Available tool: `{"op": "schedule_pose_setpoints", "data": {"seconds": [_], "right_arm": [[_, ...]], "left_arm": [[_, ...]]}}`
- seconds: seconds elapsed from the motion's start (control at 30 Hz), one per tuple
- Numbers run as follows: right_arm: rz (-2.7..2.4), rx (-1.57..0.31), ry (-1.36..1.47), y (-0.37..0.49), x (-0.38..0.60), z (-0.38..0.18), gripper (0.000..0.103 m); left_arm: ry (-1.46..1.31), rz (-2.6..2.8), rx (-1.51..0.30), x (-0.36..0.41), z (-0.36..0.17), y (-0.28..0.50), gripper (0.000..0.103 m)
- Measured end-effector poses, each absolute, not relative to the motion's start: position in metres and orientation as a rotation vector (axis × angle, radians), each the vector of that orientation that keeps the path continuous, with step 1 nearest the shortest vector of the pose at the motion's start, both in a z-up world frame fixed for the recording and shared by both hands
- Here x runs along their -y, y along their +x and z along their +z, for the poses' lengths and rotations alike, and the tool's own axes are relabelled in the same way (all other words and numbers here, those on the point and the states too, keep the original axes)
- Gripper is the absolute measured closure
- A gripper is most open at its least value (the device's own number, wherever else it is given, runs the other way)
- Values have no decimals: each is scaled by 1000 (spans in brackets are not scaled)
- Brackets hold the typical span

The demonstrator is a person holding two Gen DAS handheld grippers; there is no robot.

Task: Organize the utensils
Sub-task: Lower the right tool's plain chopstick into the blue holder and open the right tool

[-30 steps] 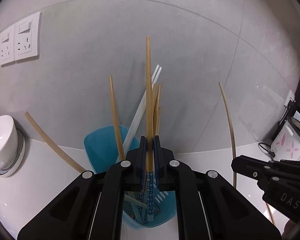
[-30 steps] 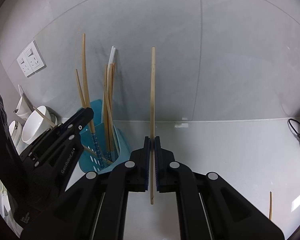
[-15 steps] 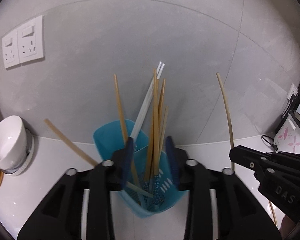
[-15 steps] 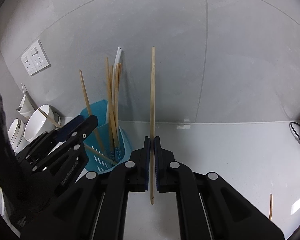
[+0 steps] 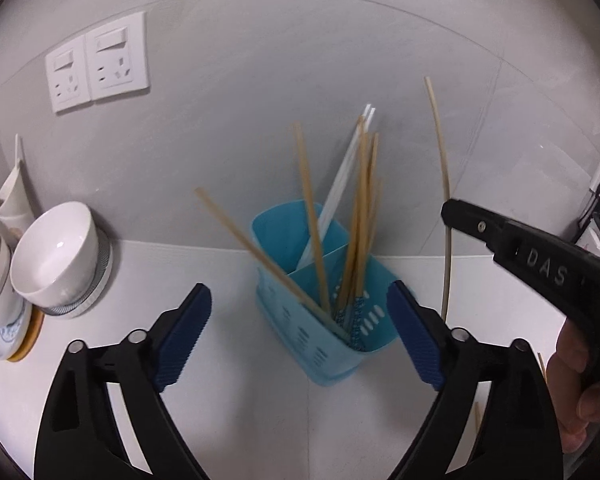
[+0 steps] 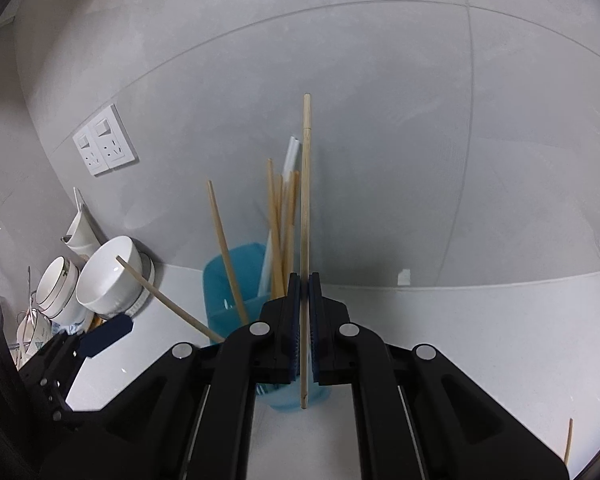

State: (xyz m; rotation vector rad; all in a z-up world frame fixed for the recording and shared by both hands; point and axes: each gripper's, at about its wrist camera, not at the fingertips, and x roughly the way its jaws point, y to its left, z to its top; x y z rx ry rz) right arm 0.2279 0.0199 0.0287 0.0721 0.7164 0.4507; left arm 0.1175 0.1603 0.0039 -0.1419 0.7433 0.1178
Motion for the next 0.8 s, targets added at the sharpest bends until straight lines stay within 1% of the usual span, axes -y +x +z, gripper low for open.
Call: {"op": "schedule_pose_setpoints", "data": {"seconds": [0.23,0.5,0.8], "right_arm": [[482,-677,95,239,-39,20,99],[483,-650,85,242,-55,0,99],[477,-692,70,240,-63,-30,99]], "left_arm": [[-150,151,-762,-179,2,111,6],[-155,184,-786,-196,-3,110,6],[-180,205,-804,-214,-12,111,6]]}}
